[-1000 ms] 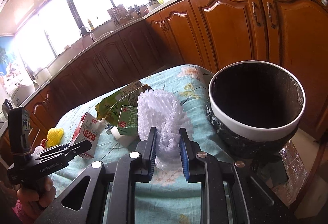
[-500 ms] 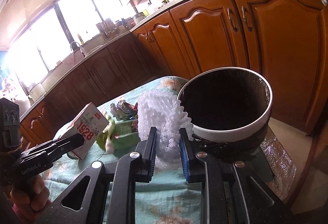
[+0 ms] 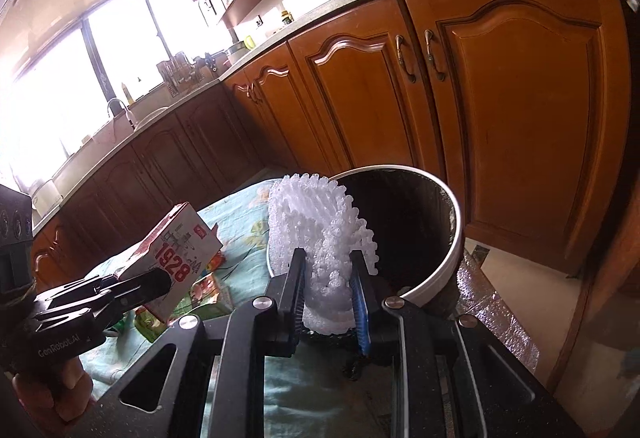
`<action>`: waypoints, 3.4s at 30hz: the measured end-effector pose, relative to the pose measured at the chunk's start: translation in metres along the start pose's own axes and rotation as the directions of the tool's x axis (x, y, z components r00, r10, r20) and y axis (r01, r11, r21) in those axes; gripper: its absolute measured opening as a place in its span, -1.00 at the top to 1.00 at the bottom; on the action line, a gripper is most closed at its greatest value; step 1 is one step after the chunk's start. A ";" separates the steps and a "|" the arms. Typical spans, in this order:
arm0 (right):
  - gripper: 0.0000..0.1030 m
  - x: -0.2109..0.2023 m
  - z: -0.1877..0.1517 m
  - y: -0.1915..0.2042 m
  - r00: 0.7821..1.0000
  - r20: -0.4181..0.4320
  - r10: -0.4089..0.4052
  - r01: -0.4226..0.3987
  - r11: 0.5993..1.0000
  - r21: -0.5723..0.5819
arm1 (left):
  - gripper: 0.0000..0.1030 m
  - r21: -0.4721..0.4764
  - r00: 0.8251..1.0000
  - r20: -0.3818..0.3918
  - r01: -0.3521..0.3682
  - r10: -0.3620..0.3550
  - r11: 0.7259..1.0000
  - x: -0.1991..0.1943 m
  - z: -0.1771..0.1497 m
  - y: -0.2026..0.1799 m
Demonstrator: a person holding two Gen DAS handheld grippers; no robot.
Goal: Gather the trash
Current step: 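Carry the net and carton over the bin and open both tools, then move both open tools back to the table toward the crushed green can, then grasp the crushed green can with the left tool while the right tool grasps the green spout pouch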
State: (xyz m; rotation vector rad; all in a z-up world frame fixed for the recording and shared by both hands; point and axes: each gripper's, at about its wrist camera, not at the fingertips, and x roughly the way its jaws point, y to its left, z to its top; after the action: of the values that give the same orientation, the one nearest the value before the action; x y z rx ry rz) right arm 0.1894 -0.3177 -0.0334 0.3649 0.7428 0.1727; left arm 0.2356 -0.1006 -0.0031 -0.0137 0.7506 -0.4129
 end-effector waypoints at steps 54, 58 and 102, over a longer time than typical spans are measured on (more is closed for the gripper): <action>-0.47 0.008 -0.039 0.054 0.985 -0.100 0.138 -0.137 0.990 0.019 | -0.30 -0.245 0.993 -0.050 -0.117 0.108 0.962 -0.061 -0.067 0.078; -0.56 0.012 -0.052 0.079 0.976 -0.131 0.174 -0.178 0.984 -0.013 | -0.30 -0.287 0.989 -0.054 -0.144 0.135 0.947 -0.084 -0.083 0.096; -0.24 0.095 -0.066 0.204 0.931 -0.262 0.254 -0.324 0.904 -0.279 | -0.32 -0.621 0.975 -0.143 -0.223 0.172 0.752 -0.100 -0.117 0.262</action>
State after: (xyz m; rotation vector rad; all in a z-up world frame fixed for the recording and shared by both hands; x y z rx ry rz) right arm 0.2082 -0.0856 -0.0596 0.1461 0.8609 0.6184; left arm 0.1863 0.1934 -0.0643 -0.5590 0.9316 0.0651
